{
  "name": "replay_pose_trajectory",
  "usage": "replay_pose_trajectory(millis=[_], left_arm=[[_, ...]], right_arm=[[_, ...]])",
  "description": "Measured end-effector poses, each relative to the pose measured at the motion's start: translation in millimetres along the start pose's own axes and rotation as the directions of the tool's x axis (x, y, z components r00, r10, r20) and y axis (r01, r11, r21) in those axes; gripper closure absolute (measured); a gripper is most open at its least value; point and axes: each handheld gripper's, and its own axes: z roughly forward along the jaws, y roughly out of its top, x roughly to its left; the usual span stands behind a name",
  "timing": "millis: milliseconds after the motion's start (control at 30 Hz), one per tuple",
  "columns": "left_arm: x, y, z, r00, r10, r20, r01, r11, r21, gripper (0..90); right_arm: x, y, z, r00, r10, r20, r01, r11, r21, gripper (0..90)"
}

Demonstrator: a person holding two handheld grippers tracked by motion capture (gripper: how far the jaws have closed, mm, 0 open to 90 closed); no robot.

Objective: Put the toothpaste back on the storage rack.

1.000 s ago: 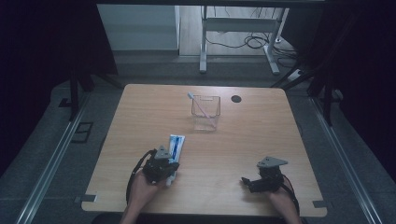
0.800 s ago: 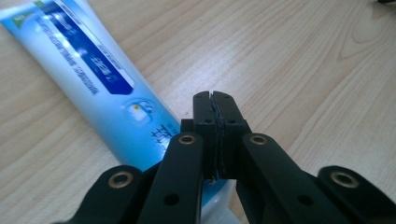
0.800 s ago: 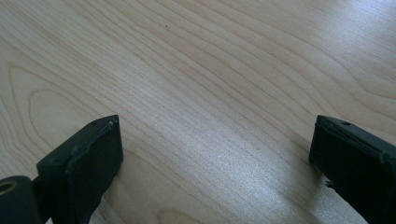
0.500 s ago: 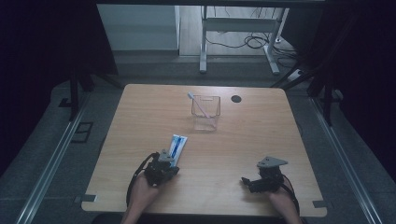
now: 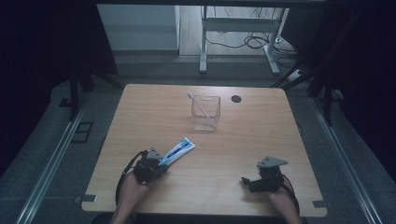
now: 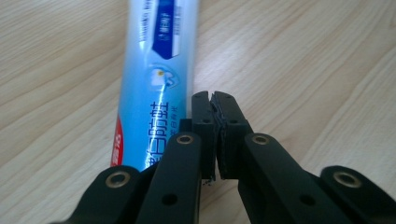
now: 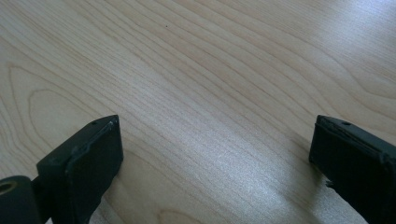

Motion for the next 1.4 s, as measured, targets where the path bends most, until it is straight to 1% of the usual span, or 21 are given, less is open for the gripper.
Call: replay_pose_trajectory(millis=[33, 100, 133, 200, 333, 467, 533, 567, 667, 700, 767, 833, 900, 1000, 1133, 1200, 1267, 1400], left_arm=[[0.4, -0.5, -0.1, 0.9999, -0.012, 0.002, 0.012, 0.9999, -0.001, 87.8], [1.3, -0.4, 0.0, 0.9999, -0.009, 0.013, 0.009, 1.0, -0.001, 87.8], [1.0, 0.0, 0.4, 0.9999, -0.002, 0.013, 0.002, 1.0, 0.004, 87.8], [0.6, 0.6, 0.6, 0.9999, -0.002, 0.013, 0.002, 1.0, 0.007, 87.2], [-0.4, 3.7, -2.8, 0.9999, -0.009, 0.014, 0.009, 0.9999, 0.005, 82.4], [1.8, 8.9, -9.5, 0.9999, 0.002, 0.015, -0.002, 1.0, -0.001, 77.1], [3.0, 11.8, -12.7, 0.9999, -0.001, 0.015, 0.001, 1.0, 0.003, 73.9], [4.2, 13.5, -14.0, 0.9999, 0.006, 0.013, -0.006, 1.0, 0.006, 72.6], [7.2, 18.6, -16.2, 0.9997, 0.018, 0.014, -0.018, 0.9996, 0.022, 67.8], [8.4, 20.4, -16.5, 0.9998, 0.015, 0.014, -0.015, 0.9995, 0.028, 66.3], [11.0, 23.9, -16.3, 0.9997, 0.024, 0.006, -0.024, 0.9988, 0.042, 62.8], [13.7, 28.3, -14.5, 0.9994, 0.034, 0.008, -0.034, 0.9973, 0.065, 59.8], [15.1, 31.9, -12.8, 0.9995, 0.027, 0.017, -0.028, 0.9962, 0.082, 56.9], [17.5, 38.3, -8.5, 0.9992, 0.036, 0.017, -0.038, 0.9919, 0.121, 52.3], [19.7, 45.2, 0.5, 0.9985, 0.054, 0.004, -0.054, 0.9828, 0.177, 47.4], [21.5, 48.8, 5.4, 0.998, 0.063, 0.008, -0.063, 0.9778, 0.2, 46.1], [22.4, 51.8, 9.4, 0.998, 0.063, 0.008, -0.063, 0.9729, 0.223, 44.7], [23.9, 57.2, 16.7, 0.9977, 0.066, 0.014, -0.068, 0.9654, 0.252, 44.6]], right_arm=[[0.0, 0.0, 0.0, 1.0, 0.0, 0.0, 0.0, 1.0, 0.0, 2.7], [0.0, 0.0, 0.0, 1.0, 0.0, 0.0, 0.0, 1.0, 0.0, 2.7], [0.0, 0.0, 0.0, 1.0, 0.0, 0.0, 0.0, 1.0, 0.0, 2.7], [0.0, 0.0, 0.0, 1.0, 0.0, 0.0, 0.0, 1.0, 0.0, 2.7], [0.1, 0.0, -0.1, 1.0, 0.001, 0.0, -0.001, 1.0, 0.001, 2.7], [0.0, 0.0, 0.0, 1.0, 0.0, 0.0, 0.0, 1.0, 0.0, 2.7], [0.1, 0.0, -0.1, 1.0, 0.002, 0.001, -0.002, 1.0, 0.001, 2.7], [0.1, 0.0, -0.1, 1.0, 0.002, 0.001, -0.002, 1.0, 0.001, 2.7], [0.1, 0.0, -0.2, 1.0, 0.002, 0.0, -0.002, 1.0, 0.002, 2.7], [0.1, 0.0, -0.2, 1.0, 0.002, 0.0, -0.002, 1.0, 0.003, 2.7], [0.1, 0.0, -0.2, 1.0, 0.002, 0.0, -0.002, 1.0, 0.003, 2.7], [0.1, 0.0, -0.2, 1.0, 0.002, 0.0, -0.002, 1.0, 0.003, 2.7], [0.1, 0.0, -0.2, 1.0, 0.002, 0.0, -0.002, 1.0, 0.003, 2.7], [0.1, 0.0, -0.2, 1.0, 0.002, 0.0, -0.002, 1.0, 0.003, 2.7], [0.1, -0.1, -0.2, 1.0, 0.002, 0.0, -0.002, 1.0, 0.003, 2.7], [0.1, 0.0, -0.2, 1.0, 0.003, 0.0, -0.003, 1.0, 0.002, 2.7], [0.1, -0.1, -0.3, 1.0, 0.002, 0.0, -0.002, 1.0, 0.004, 2.7], [0.0, -0.1, -0.3, 1.0, 0.0, 0.0, 0.0, 1.0, 0.003, 2.7]])
